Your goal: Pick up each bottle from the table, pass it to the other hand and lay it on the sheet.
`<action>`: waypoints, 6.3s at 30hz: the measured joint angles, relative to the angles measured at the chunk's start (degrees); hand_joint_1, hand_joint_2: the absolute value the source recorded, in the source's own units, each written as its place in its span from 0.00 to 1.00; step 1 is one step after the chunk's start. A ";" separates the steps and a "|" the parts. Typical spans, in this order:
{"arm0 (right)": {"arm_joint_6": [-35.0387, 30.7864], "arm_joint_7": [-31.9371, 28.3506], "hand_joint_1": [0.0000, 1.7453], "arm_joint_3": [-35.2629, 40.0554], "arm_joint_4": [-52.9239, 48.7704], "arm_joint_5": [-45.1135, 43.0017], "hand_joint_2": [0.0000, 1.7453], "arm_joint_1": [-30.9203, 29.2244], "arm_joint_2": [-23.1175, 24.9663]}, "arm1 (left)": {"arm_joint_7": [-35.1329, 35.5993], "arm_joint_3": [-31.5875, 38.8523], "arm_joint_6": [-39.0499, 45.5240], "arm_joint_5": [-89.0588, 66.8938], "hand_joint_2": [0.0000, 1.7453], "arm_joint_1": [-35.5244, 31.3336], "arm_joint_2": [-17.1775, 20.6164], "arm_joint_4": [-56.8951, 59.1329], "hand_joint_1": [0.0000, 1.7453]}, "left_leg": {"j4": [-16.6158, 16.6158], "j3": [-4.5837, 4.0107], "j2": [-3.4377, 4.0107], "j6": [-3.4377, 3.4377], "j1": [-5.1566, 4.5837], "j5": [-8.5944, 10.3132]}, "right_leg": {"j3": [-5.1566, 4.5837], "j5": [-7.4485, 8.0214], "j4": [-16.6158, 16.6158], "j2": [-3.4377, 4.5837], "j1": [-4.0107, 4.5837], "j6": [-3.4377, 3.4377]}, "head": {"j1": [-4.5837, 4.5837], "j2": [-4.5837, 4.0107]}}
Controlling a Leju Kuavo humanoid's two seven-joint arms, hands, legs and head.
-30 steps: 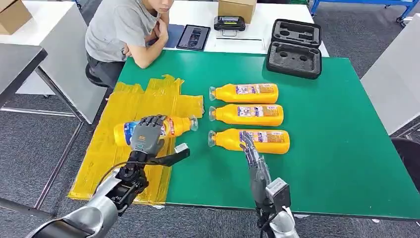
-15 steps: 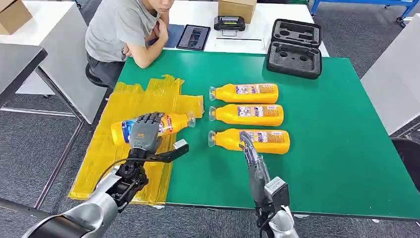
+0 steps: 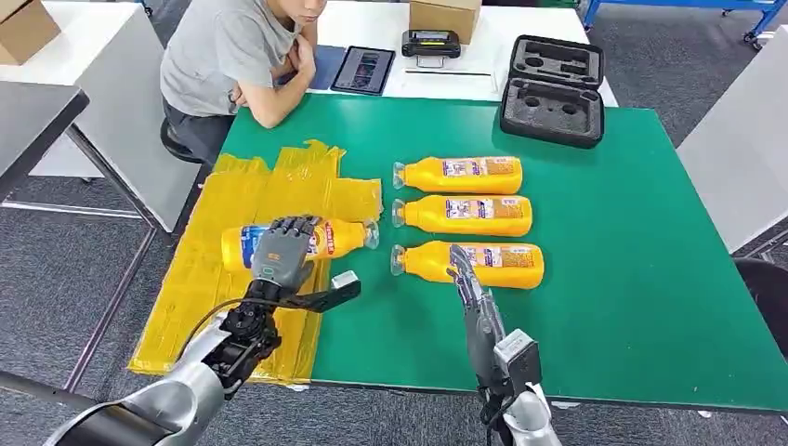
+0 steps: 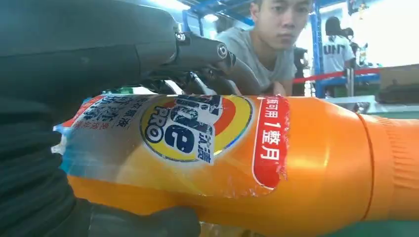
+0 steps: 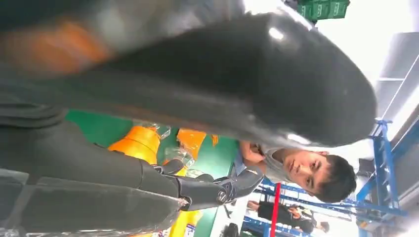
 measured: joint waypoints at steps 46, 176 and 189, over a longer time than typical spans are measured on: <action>-0.94 -0.02 0.00 -0.13 3.08 -1.62 0.00 -1.88 0.00 | -5.31 3.04 -10.49 5.16 1.00 -2.95 -0.87 4.15 0.00 | 0.00 0.01 0.00 0.00 0.00 0.01 | 0.01 0.00 0.01 0.00 0.00 0.00 | 0.00 0.00; -29.50 4.22 0.00 -13.40 3.89 42.47 1.00 4.18 -7.93 | -37.61 -23.89 -13.90 72.00 1.00 17.48 4.02 -48.92 0.00 | 0.00 0.00 -0.01 0.00 -0.02 -0.03 | 0.00 -0.01 -0.03 -0.02 -0.01 0.00 | 0.02 0.00; -22.14 4.94 0.00 -5.86 -1.55 37.53 1.00 2.68 -8.00 | -37.61 -25.33 -13.73 72.17 1.00 16.02 3.41 -47.65 0.00 | 0.00 0.00 0.00 0.00 -0.02 -0.03 | 0.00 -0.01 -0.03 -0.01 0.00 0.00 | 0.00 0.00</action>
